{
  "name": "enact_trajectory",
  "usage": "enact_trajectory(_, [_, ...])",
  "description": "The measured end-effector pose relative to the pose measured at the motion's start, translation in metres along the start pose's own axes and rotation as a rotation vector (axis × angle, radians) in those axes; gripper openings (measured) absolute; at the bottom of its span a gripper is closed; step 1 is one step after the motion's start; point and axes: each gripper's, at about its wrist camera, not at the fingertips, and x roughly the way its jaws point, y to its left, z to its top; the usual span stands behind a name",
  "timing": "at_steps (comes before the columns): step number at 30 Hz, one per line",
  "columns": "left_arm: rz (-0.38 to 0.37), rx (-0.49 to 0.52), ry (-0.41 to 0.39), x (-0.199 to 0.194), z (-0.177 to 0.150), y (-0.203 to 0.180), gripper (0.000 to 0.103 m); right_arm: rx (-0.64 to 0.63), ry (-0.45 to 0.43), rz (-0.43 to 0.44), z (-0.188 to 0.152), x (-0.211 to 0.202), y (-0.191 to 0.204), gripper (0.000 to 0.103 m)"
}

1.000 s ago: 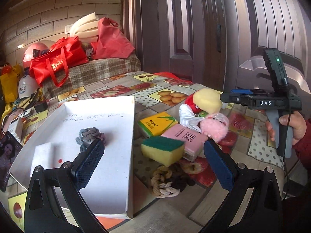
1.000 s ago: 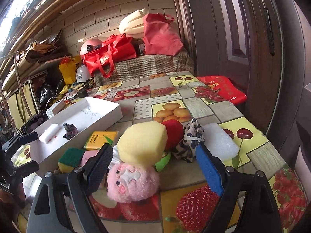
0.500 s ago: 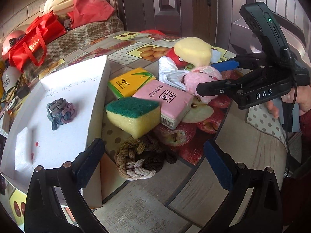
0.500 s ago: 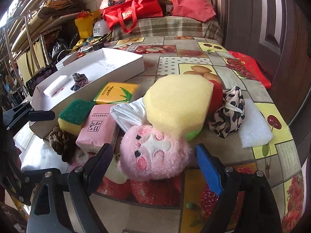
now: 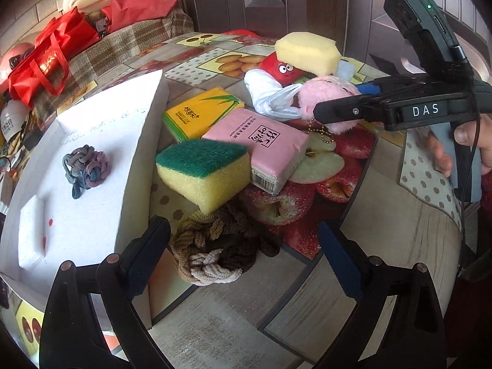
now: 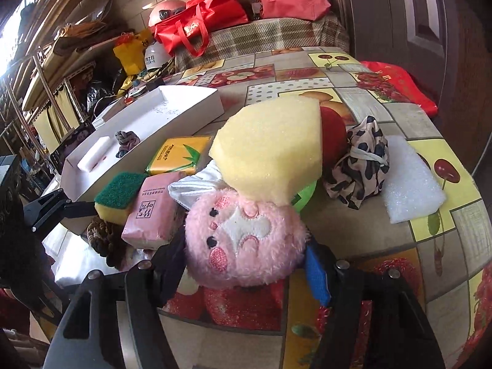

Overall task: Organize soft objects
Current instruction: 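Grasp the beige braided rope knot with the left tool while the right tool grasps the pink plush, then carry the braided rope knot and pink plush into the white box and open both tools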

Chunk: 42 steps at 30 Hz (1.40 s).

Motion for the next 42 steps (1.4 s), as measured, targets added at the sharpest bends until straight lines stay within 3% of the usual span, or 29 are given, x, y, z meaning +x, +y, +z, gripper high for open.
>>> enact_trajectory(5, [-0.061, 0.074, 0.023, 0.005, 0.003, -0.018, 0.097, 0.007, -0.001, 0.005, 0.0, -0.001, 0.0, 0.068])
enact_trajectory(8, [-0.076, 0.1, 0.002, 0.0, 0.003, -0.025, 0.085, 0.016, -0.008, 0.012, 0.0, -0.002, -0.001, 0.068])
enact_trajectory(12, [-0.046, 0.045, 0.019, 0.004, 0.004, -0.015, 0.085, 0.02, -0.011, 0.019, 0.0, -0.002, -0.002, 0.068])
enact_trajectory(16, [-0.074, 0.05, 0.043, 0.006, 0.001, -0.014, 0.085, 0.034, 0.007, 0.035, -0.003, 0.001, -0.004, 0.068])
enact_trajectory(17, [-0.082, 0.047, 0.043, 0.006, 0.001, -0.014, 0.081, 0.041, 0.015, 0.042, -0.004, 0.002, -0.005, 0.068])
enact_trajectory(18, [-0.1, 0.044, 0.038, 0.004, 0.0, -0.014, 0.062, 0.046, 0.019, 0.049, -0.005, 0.003, -0.005, 0.068])
enact_trajectory(19, [-0.119, 0.039, 0.033, 0.002, -0.001, -0.013, 0.054, 0.048, 0.011, 0.052, -0.006, 0.001, -0.005, 0.068])
enact_trajectory(21, [-0.115, 0.042, 0.026, 0.001, -0.002, -0.015, 0.042, 0.047, -0.01, 0.049, -0.007, -0.003, -0.005, 0.068])
enact_trajectory(23, [-0.103, 0.056, 0.014, -0.002, -0.002, -0.018, 0.039, 0.032, -0.046, 0.049, -0.008, -0.011, -0.002, 0.068])
enact_trajectory(28, [-0.109, 0.084, -0.105, -0.026, -0.004, -0.021, 0.039, -0.058, -0.201, 0.067, -0.015, -0.043, 0.02, 0.067])
enact_trajectory(30, [-0.074, 0.074, -0.191, -0.04, -0.006, -0.017, 0.039, -0.098, -0.296, 0.069, -0.018, -0.061, 0.03, 0.067])
enact_trajectory(34, [-0.014, -0.007, -0.424, -0.073, -0.014, 0.006, 0.039, -0.098, -0.522, -0.012, -0.016, -0.089, 0.035, 0.067])
enact_trajectory(36, [0.025, -0.07, -0.484, -0.082, -0.019, 0.021, 0.039, -0.067, -0.603, -0.071, -0.013, -0.094, 0.032, 0.067])
enact_trajectory(39, [0.099, -0.118, -0.512, -0.088, -0.024, 0.037, 0.039, -0.031, -0.631, -0.133, -0.008, -0.085, 0.027, 0.067])
enact_trajectory(42, [0.121, -0.166, -0.527, -0.093, -0.03, 0.05, 0.039, -0.015, -0.625, -0.137, -0.006, -0.08, 0.026, 0.067])
